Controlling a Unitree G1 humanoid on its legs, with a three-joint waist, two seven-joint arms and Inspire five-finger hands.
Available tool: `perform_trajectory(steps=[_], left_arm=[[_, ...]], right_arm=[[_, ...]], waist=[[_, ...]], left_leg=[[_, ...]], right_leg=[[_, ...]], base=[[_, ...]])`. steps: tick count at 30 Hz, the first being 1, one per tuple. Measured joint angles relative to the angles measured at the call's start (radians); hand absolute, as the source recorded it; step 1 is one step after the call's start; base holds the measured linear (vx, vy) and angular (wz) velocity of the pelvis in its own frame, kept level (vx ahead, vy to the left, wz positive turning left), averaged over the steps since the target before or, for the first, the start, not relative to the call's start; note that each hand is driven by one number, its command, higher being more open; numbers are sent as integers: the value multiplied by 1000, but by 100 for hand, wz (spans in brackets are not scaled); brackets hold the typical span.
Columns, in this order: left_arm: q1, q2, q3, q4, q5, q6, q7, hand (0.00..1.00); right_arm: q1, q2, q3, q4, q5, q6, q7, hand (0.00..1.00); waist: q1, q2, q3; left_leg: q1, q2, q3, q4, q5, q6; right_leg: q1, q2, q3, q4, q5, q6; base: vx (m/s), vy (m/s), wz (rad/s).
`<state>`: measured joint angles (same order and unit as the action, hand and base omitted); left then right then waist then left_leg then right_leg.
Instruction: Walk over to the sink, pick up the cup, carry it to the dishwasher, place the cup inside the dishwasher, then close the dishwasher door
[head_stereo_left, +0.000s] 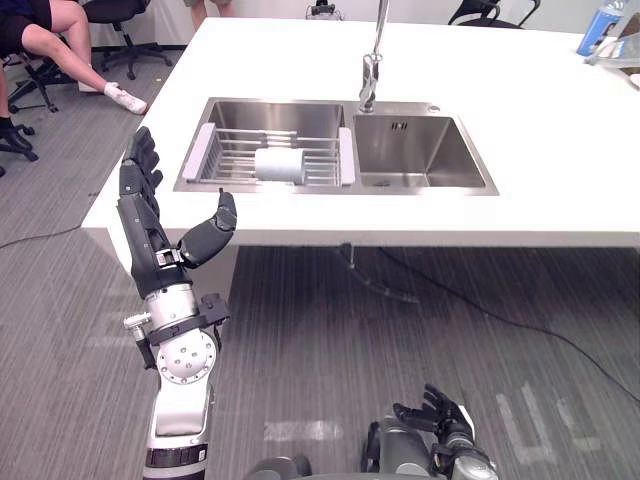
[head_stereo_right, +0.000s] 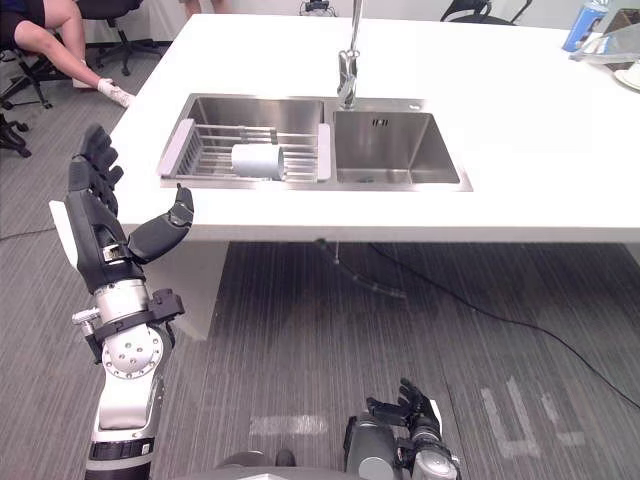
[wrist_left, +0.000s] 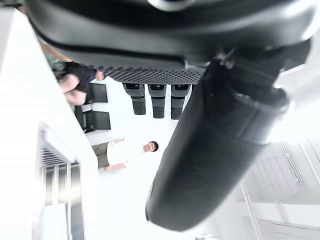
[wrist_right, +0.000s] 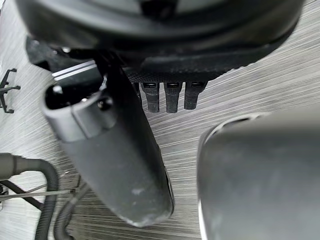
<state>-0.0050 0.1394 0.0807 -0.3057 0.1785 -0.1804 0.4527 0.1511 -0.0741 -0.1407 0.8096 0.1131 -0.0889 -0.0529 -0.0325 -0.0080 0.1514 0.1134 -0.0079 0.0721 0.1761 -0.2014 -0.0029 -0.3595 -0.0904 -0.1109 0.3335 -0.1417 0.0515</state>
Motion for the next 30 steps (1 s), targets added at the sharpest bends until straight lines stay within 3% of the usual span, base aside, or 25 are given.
perform_trajectory(steps=[2,3,5,6,7,8,10,12,15,16,17,18,20,23,30], left_arm=[[-10,45,-5,38,26,3,-2,90],[-18,84,-13,80,39,17,-23,90],[-60,151,-47,109,44,26,-62,90],[-96,186,-82,120,50,31,-107,90],[-118,207,-103,117,50,31,-142,90],[-136,246,-124,107,53,28,-173,90],[-167,328,-155,98,70,18,-206,90],[-205,391,-171,80,78,7,-244,90],[-240,465,-210,84,100,-29,-294,90],[-248,494,-238,98,112,-40,-320,90],[-254,519,-271,117,119,-45,-341,90],[-254,537,-282,128,119,-48,-353,90],[-254,594,-310,176,119,-42,-400,90],[-254,651,-328,226,118,-33,-437,90],[-232,713,-332,315,120,-58,-498,90]], right_arm=[[19,-12,2,4,-1,0,6,90],[17,-50,3,16,-1,5,13,90],[17,-64,1,12,-1,6,18,90],[28,-75,3,0,0,6,27,90],[47,-84,11,-26,3,6,33,90],[65,-95,32,-71,4,5,37,90],[75,-104,36,-131,8,-3,44,90],[74,-112,33,-160,12,-24,52,90],[74,-114,32,-138,12,-25,59,90],[83,-119,32,-119,12,-23,63,90],[99,-130,32,-112,11,-20,67,90],[96,-119,31,-90,10,-17,68,90],[110,-67,38,-74,10,-2,75,90],[110,-53,39,-74,3,-2,80,90],[67,-71,42,1,-29,-5,90,90]], waist=[[-16,-8,-5],[-8,40,-13],[-10,46,-13],[-17,55,-6],[-15,56,-5],[-4,57,-1],[-1,58,-2],[15,59,-4],[28,55,-2],[27,66,-8],[27,95,-21],[23,96,-24],[22,24,-25],[23,5,-31],[16,3,-38]], left_leg=[[44,7,-31,7,-45,-31],[66,61,-40,27,-63,-54],[49,88,-48,113,-50,-75],[7,119,-54,277,-35,-97],[-57,146,-53,459,18,-119],[-133,189,-37,667,30,-114],[-229,238,8,797,-24,-110],[-307,261,41,734,-65,-93],[-338,233,50,425,-58,-81],[-325,201,23,268,15,-88],[-318,195,-18,152,174,-96],[-302,194,-16,147,149,-97],[-257,139,11,90,157,-83],[-242,112,32,48,162,-70],[-197,101,49,-46,195,-72]], right_leg=[[24,17,39,-69,202,-15],[34,56,22,-18,182,-58],[56,66,-13,30,112,-74],[125,81,-53,14,83,-92],[189,96,-63,-18,66,-99],[274,114,-64,-66,56,-108],[363,124,-64,-130,53,-114],[404,119,-50,-175,51,-112],[441,86,-28,-191,25,-81],[447,77,-26,-179,3,-62],[446,96,-20,-158,-27,-42],[446,93,-18,-139,-47,-33],[439,34,-3,-103,-82,-10],[432,8,18,-116,-81,-8],[450,6,33,-177,-66,0]], base=[[585,-218,48],[651,-261,21],[534,-242,41],[540,-285,69],[618,-307,49],[560,-247,17],[377,-147,-7],[266,-69,-25],[293,96,-13],[226,181,-3],[182,151,-2],[216,182,1],[202,146,-2],[126,75,-10],[54,-8,-6]])
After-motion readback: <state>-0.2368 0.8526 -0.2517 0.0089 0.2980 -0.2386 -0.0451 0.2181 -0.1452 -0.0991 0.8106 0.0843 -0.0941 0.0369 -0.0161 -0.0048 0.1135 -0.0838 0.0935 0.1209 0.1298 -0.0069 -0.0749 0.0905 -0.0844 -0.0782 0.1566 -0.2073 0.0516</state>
